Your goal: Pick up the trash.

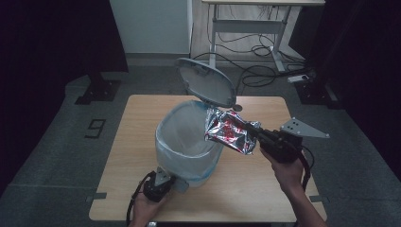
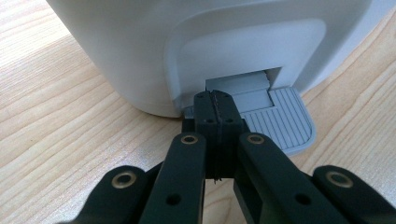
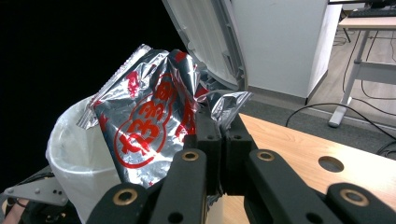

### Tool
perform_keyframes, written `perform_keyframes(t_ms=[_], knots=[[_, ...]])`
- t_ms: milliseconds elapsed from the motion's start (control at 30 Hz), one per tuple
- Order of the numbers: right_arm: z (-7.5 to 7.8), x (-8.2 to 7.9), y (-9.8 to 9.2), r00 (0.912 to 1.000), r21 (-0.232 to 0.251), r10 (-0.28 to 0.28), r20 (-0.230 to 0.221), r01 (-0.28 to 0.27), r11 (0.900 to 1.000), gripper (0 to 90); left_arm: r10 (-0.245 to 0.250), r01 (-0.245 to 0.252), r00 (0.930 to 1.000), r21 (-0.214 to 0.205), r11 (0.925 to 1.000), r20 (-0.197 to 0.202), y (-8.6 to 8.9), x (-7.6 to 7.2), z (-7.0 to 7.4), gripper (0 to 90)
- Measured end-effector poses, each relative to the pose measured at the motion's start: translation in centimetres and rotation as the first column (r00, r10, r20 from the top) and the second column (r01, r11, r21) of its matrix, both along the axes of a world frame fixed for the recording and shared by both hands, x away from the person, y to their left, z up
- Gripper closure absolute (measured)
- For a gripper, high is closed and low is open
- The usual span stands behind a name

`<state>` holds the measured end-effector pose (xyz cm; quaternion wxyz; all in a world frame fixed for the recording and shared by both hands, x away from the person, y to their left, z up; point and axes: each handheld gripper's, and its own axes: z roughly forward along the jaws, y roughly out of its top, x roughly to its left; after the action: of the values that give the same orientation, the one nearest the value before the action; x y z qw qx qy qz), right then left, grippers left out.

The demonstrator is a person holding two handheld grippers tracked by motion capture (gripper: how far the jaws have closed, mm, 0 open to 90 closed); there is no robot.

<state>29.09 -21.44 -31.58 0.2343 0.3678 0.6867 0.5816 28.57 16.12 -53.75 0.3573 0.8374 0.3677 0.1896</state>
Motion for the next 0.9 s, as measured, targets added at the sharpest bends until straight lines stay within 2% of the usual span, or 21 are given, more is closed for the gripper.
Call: perform_keyframes(t_ms=[900], knots=[[0.2, 1.5, 1.9, 0.9998, 0.007, 0.019, -0.009, -0.019, 0.9998, 88.1, 0.0, 0.0, 1.0, 0.001, 1.0, 0.002, 0.0, -0.1, 0.0, 90.0]])
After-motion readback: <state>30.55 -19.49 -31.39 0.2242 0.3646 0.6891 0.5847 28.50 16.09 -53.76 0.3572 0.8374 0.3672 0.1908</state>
